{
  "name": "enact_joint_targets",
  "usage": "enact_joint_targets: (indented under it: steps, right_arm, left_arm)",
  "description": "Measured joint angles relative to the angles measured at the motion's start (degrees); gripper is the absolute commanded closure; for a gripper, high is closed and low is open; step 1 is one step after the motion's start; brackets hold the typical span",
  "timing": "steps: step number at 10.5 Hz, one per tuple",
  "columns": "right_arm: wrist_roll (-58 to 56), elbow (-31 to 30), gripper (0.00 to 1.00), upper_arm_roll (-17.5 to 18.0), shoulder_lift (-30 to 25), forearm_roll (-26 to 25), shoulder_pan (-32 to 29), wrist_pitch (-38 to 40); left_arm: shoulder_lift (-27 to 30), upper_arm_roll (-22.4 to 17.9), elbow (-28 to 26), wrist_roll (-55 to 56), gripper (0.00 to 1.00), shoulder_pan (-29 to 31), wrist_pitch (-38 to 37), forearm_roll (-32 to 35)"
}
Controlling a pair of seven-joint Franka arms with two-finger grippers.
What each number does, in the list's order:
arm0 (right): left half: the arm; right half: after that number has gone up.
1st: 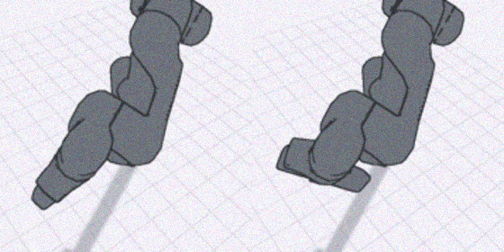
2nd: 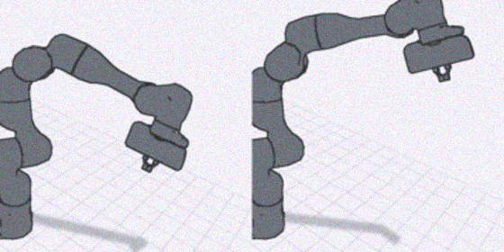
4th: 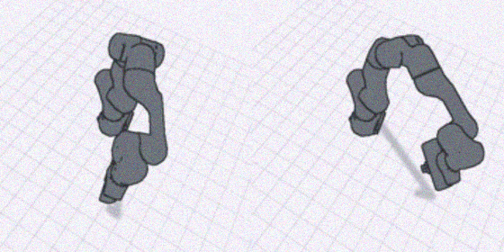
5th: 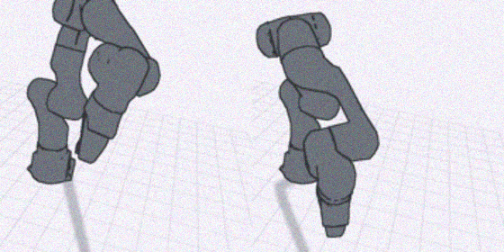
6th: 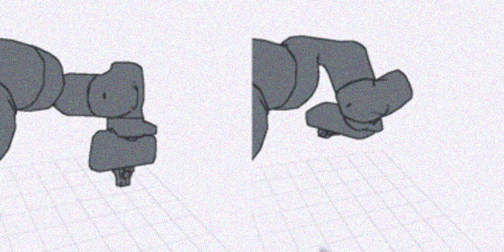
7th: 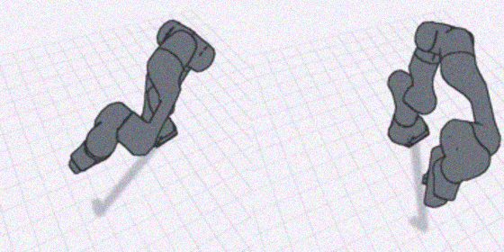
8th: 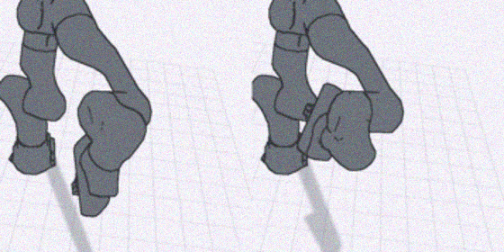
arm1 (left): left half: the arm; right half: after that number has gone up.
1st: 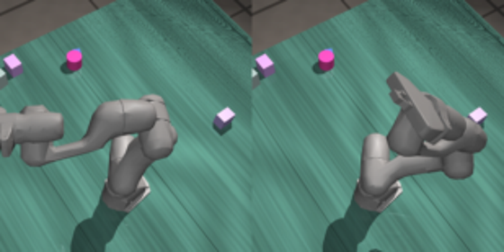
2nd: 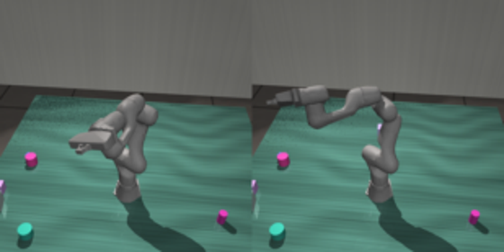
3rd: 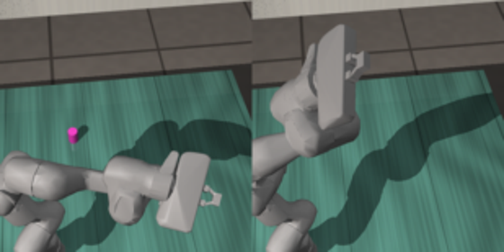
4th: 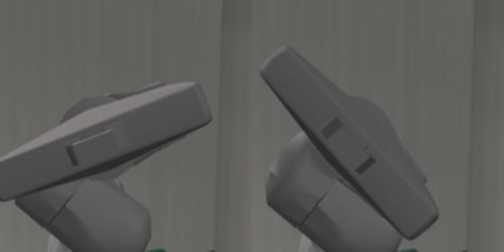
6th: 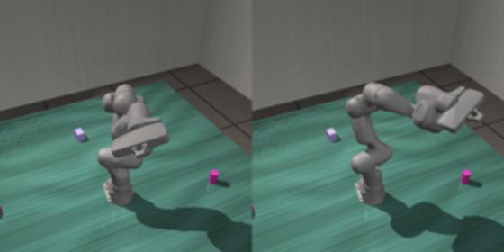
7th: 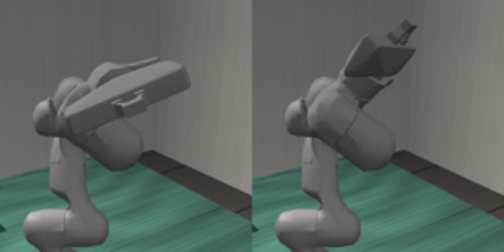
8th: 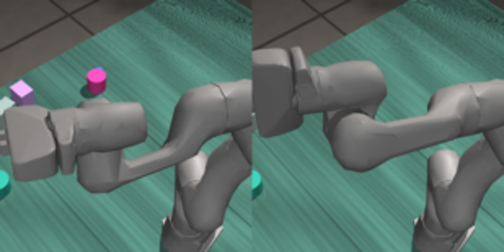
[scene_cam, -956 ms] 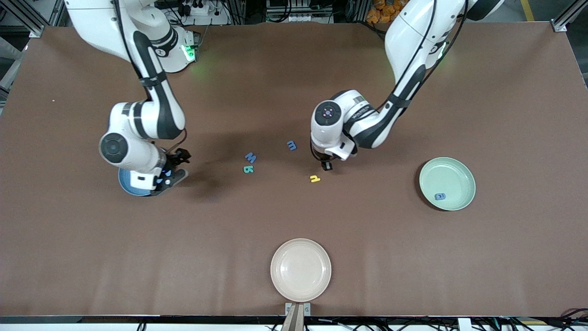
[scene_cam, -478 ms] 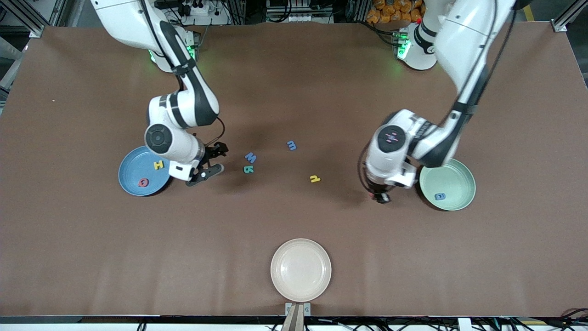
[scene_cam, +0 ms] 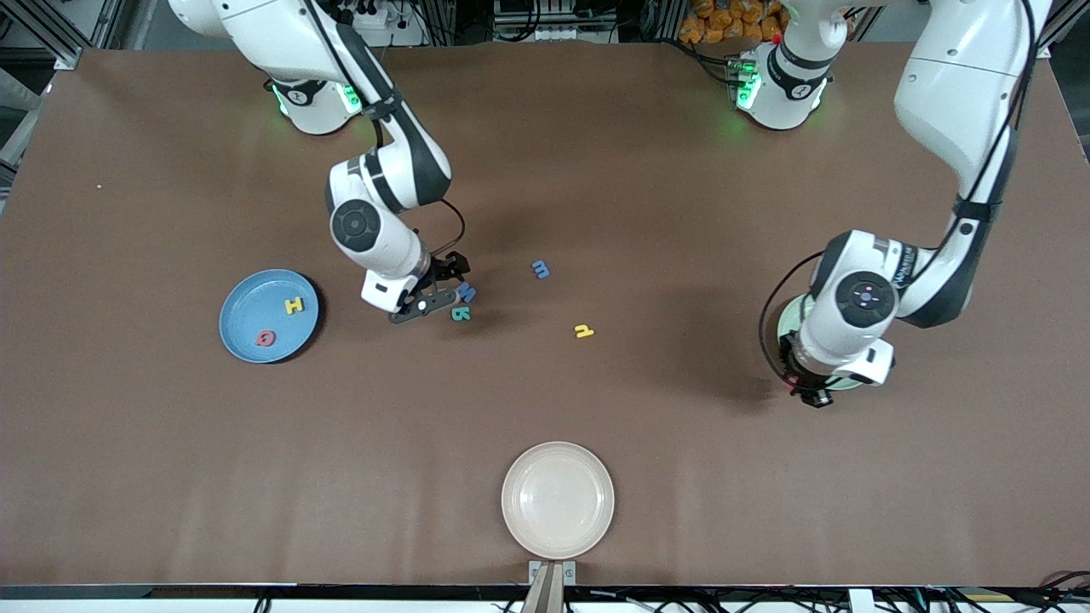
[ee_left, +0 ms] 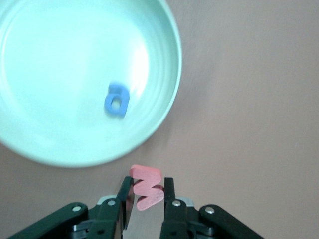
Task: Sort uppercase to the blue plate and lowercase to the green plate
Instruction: 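Return the left gripper while the right gripper grasps the blue W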
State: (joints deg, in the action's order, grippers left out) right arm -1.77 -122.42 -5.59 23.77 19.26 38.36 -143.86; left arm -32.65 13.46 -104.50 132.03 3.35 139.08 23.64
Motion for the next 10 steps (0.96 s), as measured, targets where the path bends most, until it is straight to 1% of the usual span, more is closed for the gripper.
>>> enact_joint_targets:
  steps: [1, 2, 3, 4, 5, 6, 8, 9, 10]
  right_arm:
    - [1.38, -0.39, 0.01, 0.54, 0.52, 0.0, 0.34, -1.46]
    - [2.55, -0.4, 0.11, 0.85, 1.02, 0.0, 0.49, -2.07]
    - [3.47, -0.41, 0.12, 1.1, 1.26, 0.0, 0.53, -2.5]
    - [5.13, -0.41, 0.13, 1.43, 1.34, -0.02, 0.53, -3.0]
    - [6.99, -0.4, 0.19, 1.85, 1.38, -0.07, 0.65, -3.43]
    - [7.91, -0.4, 0.21, 2.09, 1.51, -0.1, 0.96, -3.9]
    - [8.26, -0.41, 0.21, 2.18, 2.34, -0.21, 1.35, -5.52]
    - [8.26, -0.4, 0.25, 2.18, 2.89, -0.63, 1.37, -6.43]
    - [8.26, -0.4, 0.33, 2.18, 3.45, -1.65, 1.39, -7.48]
  left_arm:
    - [0.0, 0.04, -0.33, -1.84, 1.0, 1.21, -0.7, 0.0]
    - [0.0, 0.06, -0.66, -3.27, 1.0, 1.85, -2.46, 0.0]
    - [0.0, 0.09, -0.98, -4.23, 0.54, 1.97, -4.28, 0.0]
    - [0.0, 0.27, -1.3, -4.6, 0.01, 1.96, -5.53, 0.0]
    - [0.0, 0.48, -1.57, -4.93, 0.0, 1.9, -6.55, 0.0]
    - [-0.01, 0.71, -1.77, -5.08, 0.0, 1.75, -7.17, 0.0]
    - [0.02, 1.69, -1.74, -5.2, 0.0, 1.42, -7.43, 0.0]
    - [0.05, 2.91, -1.57, -5.21, 0.0, 1.21, -7.43, 0.0]
    - [0.09, 4.93, -1.2, -5.2, 0.0, 1.05, -7.42, 0.0]
